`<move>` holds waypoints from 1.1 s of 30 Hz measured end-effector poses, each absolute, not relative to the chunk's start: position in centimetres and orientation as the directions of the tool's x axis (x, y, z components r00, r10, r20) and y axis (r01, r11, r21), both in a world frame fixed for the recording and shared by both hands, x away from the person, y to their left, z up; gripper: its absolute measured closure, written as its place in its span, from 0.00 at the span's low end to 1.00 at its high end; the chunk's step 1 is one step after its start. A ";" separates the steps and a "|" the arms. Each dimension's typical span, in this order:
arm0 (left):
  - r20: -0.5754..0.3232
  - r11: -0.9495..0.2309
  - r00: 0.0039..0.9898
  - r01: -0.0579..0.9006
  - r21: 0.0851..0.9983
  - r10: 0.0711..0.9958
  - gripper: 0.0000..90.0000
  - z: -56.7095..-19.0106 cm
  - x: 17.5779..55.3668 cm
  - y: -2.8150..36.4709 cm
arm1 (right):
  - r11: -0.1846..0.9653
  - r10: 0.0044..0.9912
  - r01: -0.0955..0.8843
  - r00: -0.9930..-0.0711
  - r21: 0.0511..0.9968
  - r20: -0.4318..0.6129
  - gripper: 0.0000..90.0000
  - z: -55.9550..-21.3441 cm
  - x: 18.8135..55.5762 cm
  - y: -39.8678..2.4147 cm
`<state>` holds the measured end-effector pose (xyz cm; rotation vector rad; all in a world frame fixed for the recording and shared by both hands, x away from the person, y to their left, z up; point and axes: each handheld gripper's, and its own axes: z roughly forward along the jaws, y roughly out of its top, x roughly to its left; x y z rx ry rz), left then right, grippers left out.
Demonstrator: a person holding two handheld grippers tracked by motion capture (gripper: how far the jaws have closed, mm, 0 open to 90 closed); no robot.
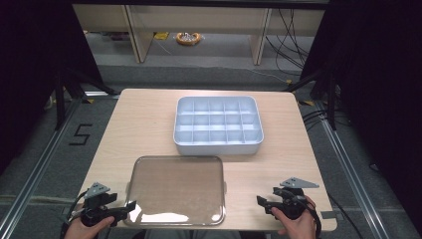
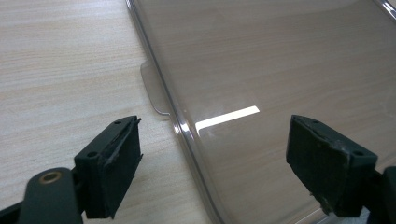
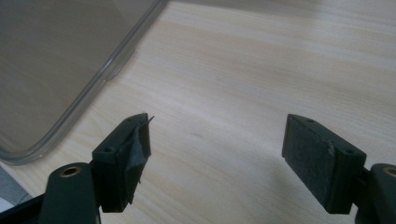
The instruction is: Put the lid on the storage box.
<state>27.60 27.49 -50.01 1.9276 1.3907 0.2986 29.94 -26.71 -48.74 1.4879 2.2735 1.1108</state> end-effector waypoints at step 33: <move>-0.231 -0.136 0.373 0.737 0.662 0.899 0.18 -50.0 27.6 27.7 | 0.189 0.784 0.727 -0.517 0.660 0.344 0.30 -48.6 30.1 -23.5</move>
